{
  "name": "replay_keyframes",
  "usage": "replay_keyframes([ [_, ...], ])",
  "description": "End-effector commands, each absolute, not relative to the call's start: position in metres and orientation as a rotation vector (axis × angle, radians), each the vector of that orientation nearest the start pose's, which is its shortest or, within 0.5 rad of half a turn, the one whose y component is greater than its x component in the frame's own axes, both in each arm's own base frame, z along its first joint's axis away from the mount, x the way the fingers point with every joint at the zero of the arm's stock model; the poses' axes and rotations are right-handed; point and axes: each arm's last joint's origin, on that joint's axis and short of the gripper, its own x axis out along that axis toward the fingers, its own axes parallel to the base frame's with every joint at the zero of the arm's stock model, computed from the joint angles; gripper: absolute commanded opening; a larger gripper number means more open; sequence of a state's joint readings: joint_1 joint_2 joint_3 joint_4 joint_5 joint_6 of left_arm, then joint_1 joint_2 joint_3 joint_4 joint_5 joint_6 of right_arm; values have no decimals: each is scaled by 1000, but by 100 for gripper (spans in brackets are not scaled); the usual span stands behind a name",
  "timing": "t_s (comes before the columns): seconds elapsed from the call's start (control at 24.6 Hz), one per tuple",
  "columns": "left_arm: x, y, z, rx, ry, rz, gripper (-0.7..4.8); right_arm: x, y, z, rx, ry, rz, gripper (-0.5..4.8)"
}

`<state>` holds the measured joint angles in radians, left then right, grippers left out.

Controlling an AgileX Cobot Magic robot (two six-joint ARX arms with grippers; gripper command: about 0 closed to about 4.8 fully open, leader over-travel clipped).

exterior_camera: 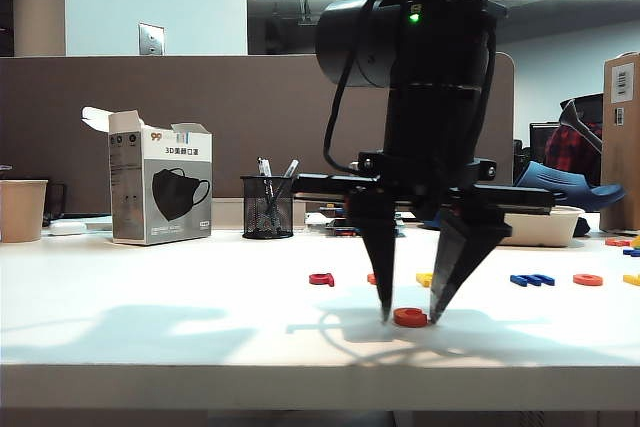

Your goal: Select the appropriate letters from the row of letter magnets placed on the table to arrange into the word "cup".

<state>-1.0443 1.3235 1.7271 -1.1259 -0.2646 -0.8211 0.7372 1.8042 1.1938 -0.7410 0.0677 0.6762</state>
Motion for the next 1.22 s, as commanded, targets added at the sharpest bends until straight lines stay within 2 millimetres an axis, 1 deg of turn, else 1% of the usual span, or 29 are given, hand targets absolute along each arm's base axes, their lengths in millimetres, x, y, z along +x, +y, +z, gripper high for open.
replay_keyframes([
  [0.04,121,-193,449,-314,821,-448,-5,251,226,176,33,1354,112,235],
  [0.2,121,-193,449,-314,821,-448,-5,251,226,176,31,1352,115,239],
  [0.24,121,-193,449,-314,821,-448,-5,251,226,176,32,1352,116,253],
  [0.28,121,-193,449,-314,821,-448,-5,252,227,177,34,1349,118,302],
  [0.37,121,-193,449,-314,821,-449,-5,253,227,181,34,1348,115,339],
  [0.49,121,-193,449,-314,821,-448,-5,257,228,190,23,1344,125,338],
  [0.65,121,-193,449,-314,821,-448,-5,264,228,208,1,1335,138,338],
  [0.85,121,-193,449,-314,821,-448,-5,277,227,242,-50,1273,155,338],
  [0.89,121,-193,449,-314,821,-448,-5,279,226,246,-49,1269,156,338],
  [1.06,121,-193,449,-314,821,-448,-5,291,215,271,-67,1231,141,338],
  [1.22,121,-193,449,-314,821,-449,-5,304,199,293,-64,1206,129,338],
])
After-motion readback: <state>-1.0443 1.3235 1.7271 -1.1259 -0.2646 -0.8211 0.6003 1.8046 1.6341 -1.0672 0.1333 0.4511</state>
